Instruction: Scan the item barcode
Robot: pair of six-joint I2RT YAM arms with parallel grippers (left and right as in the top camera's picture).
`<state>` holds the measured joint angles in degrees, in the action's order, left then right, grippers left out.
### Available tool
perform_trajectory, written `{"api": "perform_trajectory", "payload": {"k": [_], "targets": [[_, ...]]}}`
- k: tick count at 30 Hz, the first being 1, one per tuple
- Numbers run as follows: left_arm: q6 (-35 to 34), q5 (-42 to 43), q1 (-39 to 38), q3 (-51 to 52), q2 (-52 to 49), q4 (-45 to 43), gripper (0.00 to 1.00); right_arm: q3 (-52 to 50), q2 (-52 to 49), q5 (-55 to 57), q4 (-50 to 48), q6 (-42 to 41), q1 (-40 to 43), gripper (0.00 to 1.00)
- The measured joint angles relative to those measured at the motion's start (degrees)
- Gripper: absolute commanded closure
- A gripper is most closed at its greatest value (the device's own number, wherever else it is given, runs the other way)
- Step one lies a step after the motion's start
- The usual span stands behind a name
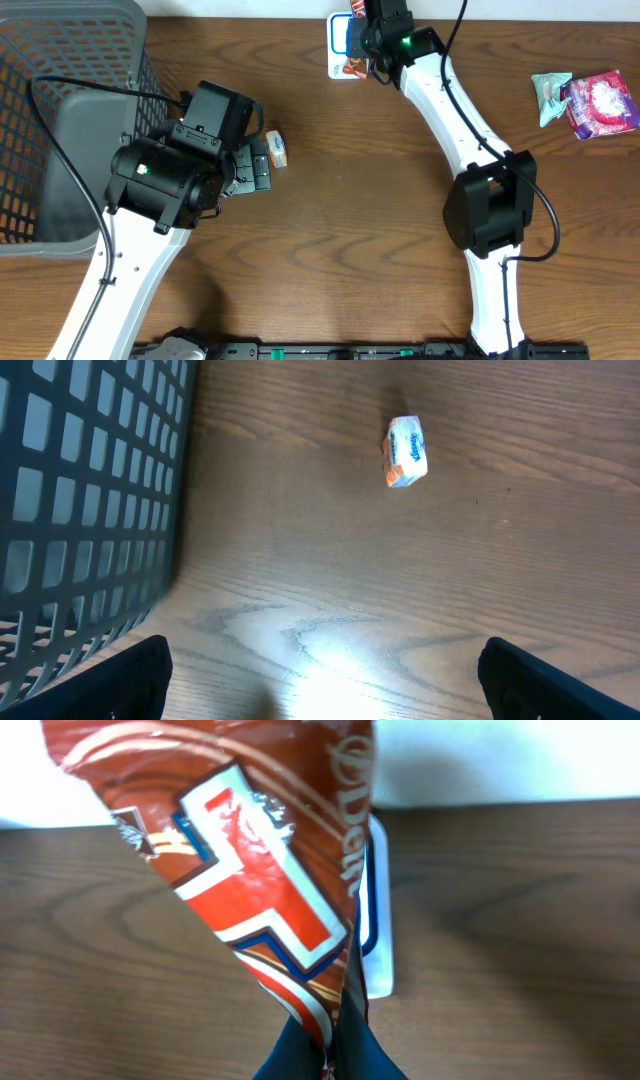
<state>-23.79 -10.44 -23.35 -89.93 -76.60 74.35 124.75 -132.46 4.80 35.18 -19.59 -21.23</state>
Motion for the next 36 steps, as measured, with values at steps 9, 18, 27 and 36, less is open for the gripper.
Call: {"api": "perform_trajectory", "payload": {"k": [9,18,27,36], "targets": [[0.0,0.0,0.0,0.0,0.0,-0.02,0.02,-0.39,-0.39,0.96,6.97,-1.55,1.42,0.99],[0.0,0.0,0.0,0.0,0.0,-0.02,0.02,-0.48,4.13,11.19,21.18,9.81,18.97,0.98],[0.0,0.0,0.0,0.0,0.0,-0.02,0.02,-0.83,4.15,24.28,21.88,18.16,30.25,0.12],[0.0,0.0,0.0,0.0,0.0,-0.02,0.02,-0.85,4.15,4.76,26.8,17.2,29.18,0.12]]}}
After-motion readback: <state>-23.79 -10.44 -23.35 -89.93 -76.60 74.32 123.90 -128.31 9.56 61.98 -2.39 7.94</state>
